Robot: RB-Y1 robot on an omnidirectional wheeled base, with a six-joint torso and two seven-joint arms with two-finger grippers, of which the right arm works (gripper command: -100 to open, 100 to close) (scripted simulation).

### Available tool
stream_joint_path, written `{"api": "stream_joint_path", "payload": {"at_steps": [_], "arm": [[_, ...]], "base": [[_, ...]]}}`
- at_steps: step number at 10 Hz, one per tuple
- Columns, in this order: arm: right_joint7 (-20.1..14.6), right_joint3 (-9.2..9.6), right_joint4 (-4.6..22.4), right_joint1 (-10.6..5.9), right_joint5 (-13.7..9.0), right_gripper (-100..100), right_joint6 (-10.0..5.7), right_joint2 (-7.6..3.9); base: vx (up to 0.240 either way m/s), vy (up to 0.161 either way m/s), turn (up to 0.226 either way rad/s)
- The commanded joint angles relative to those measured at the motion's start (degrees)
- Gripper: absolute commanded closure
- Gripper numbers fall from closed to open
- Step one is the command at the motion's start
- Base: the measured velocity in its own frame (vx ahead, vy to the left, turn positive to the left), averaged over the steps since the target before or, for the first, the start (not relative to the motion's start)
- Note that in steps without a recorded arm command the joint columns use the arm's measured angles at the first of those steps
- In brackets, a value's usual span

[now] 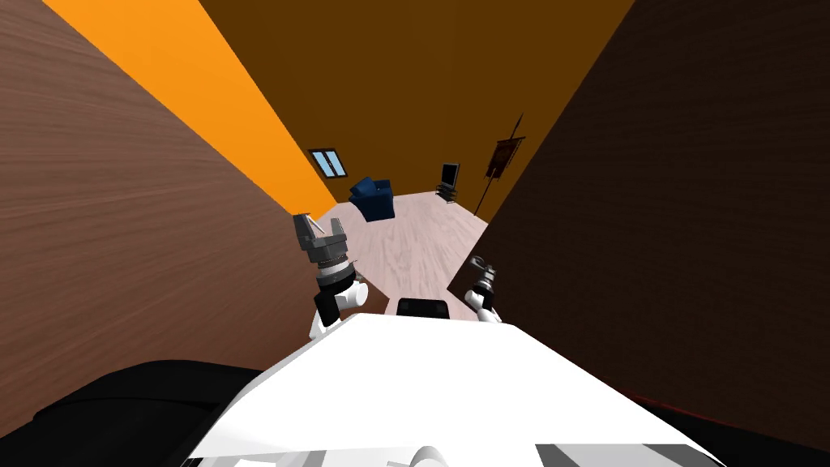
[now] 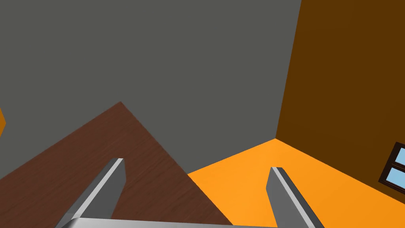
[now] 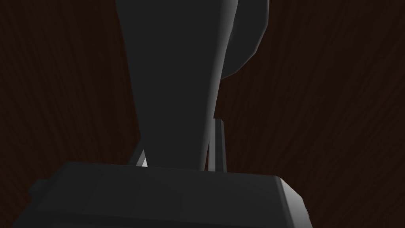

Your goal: Push the door open

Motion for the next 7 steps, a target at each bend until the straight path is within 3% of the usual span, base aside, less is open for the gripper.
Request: {"api": "stream_joint_path", "payload": {"at_steps": [1,4,6,7], "arm": [[0.35,-0.97,-0.53,-0.06,-0.51,100,-0.58,0.17],[1.06,-2.26,-0.69,-0.04,-1.29,100,-0.74,1.88],[1.43,-3.53,-0.76,0.59,-2.04,100,-0.87,0.04],[1.68,-4.01,-0.83,0.58,-2.38,100,-0.94,-0.33]], "base": [[0.198,0.015,-0.071],[0.17,0.019,-0.071],[0.083,-0.005,-0.033],[0.183,-0.022,-0.029]]}}
